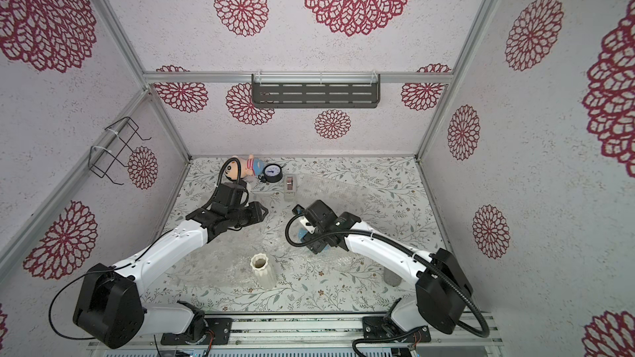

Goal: Wrap vases in bubble wrap
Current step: Wrap the vase in bubble wrap.

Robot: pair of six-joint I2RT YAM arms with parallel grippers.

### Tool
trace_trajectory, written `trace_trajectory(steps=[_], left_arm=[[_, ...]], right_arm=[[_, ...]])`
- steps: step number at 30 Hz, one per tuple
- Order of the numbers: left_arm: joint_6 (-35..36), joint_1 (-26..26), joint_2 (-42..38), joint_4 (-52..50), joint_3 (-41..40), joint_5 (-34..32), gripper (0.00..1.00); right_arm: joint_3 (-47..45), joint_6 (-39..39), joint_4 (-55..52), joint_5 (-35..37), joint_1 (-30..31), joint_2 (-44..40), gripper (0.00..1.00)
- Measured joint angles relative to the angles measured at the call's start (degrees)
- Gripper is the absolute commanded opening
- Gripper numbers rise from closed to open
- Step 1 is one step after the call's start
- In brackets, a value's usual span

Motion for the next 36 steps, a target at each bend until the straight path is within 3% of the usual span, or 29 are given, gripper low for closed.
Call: trace_trajectory(steps=[8,23,30,36], left_arm=[[-1.4,-3.0,1.6,2.6,0.0,0.2,0.4],[-2.8,-3.8,2.5,4.1,-0.7,-1.2,0.42],[-2.8,-3.8,2.5,4.0,-0.9,-1.4,0.42],[-2.8,-3.8,2.5,4.1,-0.9,-1.4,0.43]], right_arm=[[-11.2,6.5,3.8,0.7,3.8,0.2,0.59],[-13.4,6.8,10.3,3.7,3.9,7.8,0.52],[-12.1,6.1,11.3,5.5,3.9,9.6,0.43],[-11.3,5.6,11.5,6.0,3.9,10.6,0.22]])
